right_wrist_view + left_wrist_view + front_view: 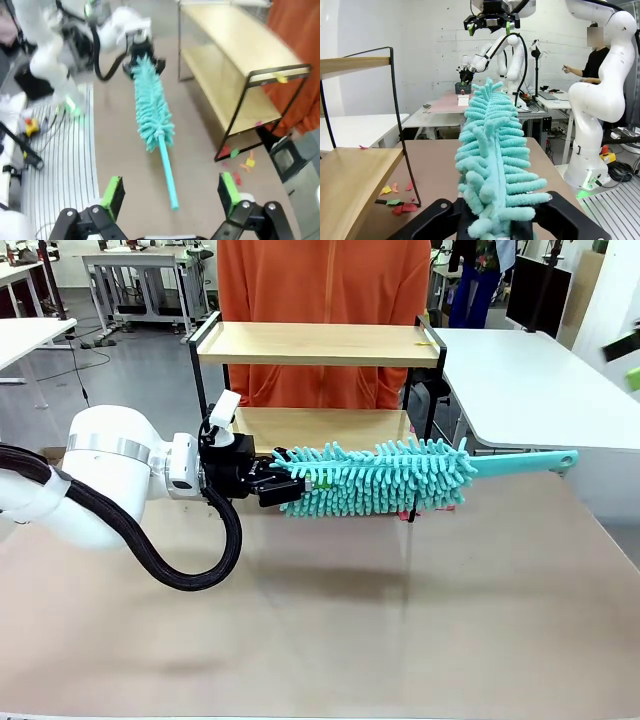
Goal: Clean the shelf.
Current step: Hand the Duster back to the human.
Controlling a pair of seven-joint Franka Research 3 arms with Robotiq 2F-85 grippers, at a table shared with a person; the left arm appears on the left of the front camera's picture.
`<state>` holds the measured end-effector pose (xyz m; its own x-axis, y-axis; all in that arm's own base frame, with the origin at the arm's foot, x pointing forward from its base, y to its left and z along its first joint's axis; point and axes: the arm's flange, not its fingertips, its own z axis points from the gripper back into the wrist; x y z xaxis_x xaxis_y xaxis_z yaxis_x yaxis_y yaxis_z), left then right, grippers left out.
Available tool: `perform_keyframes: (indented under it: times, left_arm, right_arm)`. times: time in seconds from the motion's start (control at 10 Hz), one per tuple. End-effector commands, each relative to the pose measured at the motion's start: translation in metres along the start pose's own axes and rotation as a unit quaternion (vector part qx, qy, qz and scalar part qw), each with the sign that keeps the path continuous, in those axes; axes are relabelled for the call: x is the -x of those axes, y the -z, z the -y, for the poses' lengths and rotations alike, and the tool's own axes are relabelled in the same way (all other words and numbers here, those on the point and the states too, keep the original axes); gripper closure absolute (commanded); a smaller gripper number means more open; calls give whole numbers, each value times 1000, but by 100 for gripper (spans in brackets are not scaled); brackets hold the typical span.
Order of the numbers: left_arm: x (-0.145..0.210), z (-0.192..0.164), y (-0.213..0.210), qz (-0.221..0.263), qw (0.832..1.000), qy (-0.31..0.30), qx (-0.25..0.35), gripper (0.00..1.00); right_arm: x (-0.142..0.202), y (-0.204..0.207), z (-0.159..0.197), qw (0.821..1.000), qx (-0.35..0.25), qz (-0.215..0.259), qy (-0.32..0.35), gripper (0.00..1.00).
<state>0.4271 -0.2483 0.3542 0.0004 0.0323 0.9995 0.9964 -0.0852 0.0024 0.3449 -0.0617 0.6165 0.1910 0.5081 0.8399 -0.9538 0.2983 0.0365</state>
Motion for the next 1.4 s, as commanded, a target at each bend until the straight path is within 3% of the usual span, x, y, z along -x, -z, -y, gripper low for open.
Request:
perform_keyframes:
  times: [0.0,0.1,0.2,0.3,0.4,0.8,0.9,1.1,1.3]
  left_arm:
    - [-2,0,0,1,1000,10,0,100]
    - [-2,0,0,1,1000,10,0,100]
    - [-2,0,0,1,1000,10,0,100]
    - [-2,0,0,1,1000,10,0,100]
    - [0,0,0,0,1000,0,0,83]
    - [-123,15,-67,43,992,46,-106,83]
    - [-155,20,-96,40,984,53,-164,83]
    - [-186,28,-147,41,964,48,-258,83]
    - [-199,43,-204,53,921,54,-382,83]
  right_arm:
    - [33,-10,-2,997,17,76,7,0]
    - [40,-14,-1,996,9,86,9,0]
    - [17,-20,-2,999,14,39,15,0]
    - [17,-20,-2,999,14,39,15,0]
    - [17,-20,-2,999,14,39,15,0]
    - [17,-20,-2,999,14,39,15,0]
    - [17,-20,-2,999,14,39,15,0]
    - [17,-20,-2,999,14,39,15,0]
    - [17,-20,-2,999,14,39,15,0]
